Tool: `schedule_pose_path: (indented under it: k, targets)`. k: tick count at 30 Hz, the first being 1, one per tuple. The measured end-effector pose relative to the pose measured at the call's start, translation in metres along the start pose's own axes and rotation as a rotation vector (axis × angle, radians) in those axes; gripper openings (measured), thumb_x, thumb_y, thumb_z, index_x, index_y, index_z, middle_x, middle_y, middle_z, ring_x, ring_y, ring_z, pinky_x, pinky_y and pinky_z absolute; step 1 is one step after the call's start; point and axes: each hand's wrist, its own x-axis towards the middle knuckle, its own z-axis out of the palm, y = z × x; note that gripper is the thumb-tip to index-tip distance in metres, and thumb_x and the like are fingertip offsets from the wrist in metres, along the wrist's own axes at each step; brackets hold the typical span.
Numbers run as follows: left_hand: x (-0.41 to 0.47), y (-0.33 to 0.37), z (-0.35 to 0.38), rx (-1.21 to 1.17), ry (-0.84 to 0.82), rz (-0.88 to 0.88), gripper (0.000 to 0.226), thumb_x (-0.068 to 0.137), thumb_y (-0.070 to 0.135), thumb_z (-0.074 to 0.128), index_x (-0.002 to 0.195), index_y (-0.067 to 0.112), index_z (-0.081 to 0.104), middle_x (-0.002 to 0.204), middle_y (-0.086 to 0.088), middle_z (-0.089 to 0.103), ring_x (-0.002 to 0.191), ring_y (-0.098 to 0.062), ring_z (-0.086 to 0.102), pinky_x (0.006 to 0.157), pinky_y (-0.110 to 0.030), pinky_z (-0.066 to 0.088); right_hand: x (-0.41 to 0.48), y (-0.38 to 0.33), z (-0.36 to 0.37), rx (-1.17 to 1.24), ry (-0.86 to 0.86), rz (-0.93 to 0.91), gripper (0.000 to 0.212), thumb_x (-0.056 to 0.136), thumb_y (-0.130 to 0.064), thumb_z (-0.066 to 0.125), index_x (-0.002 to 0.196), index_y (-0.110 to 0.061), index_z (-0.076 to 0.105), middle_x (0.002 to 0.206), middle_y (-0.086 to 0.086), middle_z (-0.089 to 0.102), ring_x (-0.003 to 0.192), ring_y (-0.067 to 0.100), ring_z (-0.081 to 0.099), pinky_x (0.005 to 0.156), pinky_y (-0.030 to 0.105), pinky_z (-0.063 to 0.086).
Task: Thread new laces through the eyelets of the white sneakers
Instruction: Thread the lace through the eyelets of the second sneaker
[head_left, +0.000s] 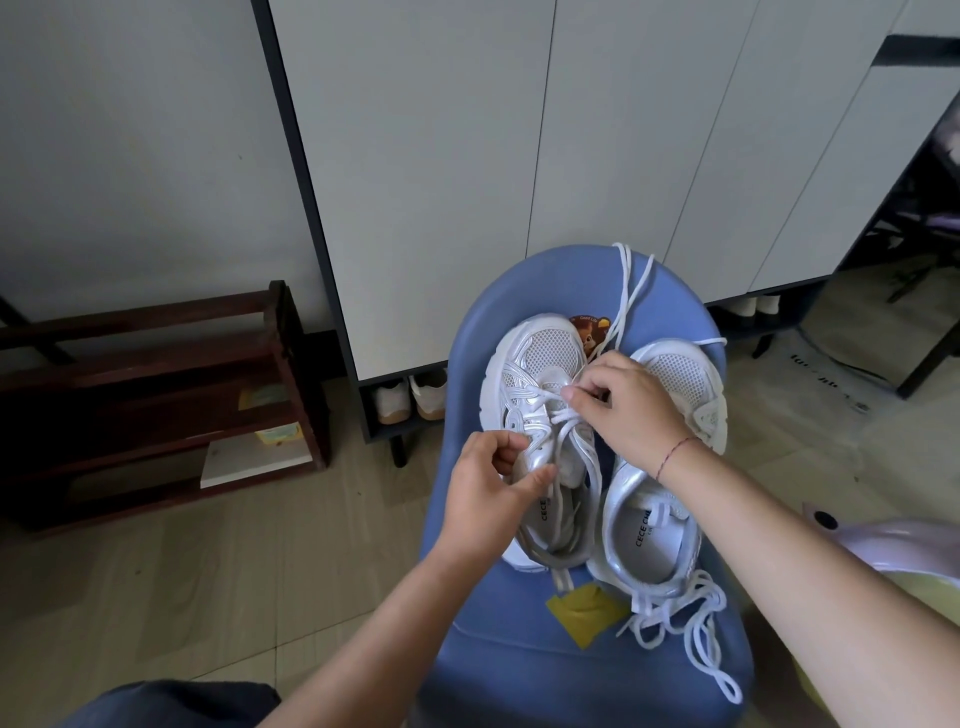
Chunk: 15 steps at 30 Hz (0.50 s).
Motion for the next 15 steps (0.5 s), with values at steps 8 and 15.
schedule_pose_path:
  k: [8,15]
  targets:
    - [0.0000,0.0010,0.0009,0.001,-0.008,-0.004,0.029,0.076,0.018,0.080,0.090,0.027,0.056,0.097,-0.003,0.057,0.071,0.007,0.049,0.065,-0.007,0.042,-0.0003,-0.0042,-0.0059,0.093,-0.073,0.162,0.012,0.082,-0.022,0.070,0.073,-0.022,0.064,0.057,-0.004,0.064,0.057,0.012,0.059,0.067,0.032,0.053]
    - [-0.0003,0.0016,0.0012,0.012,0.002,0.001,0.029,0.076,0.018,0.080,0.090,0.028,0.056,0.098,-0.002,0.057,0.073,0.006,0.050,0.067,-0.008,0.042,0.0058,-0.0076,-0.0063,-0.046,-0.087,0.088,0.012,0.083,-0.021,0.069,0.073,-0.024,0.062,0.057,-0.012,0.045,0.059,0.008,0.045,0.063,0.024,0.039]
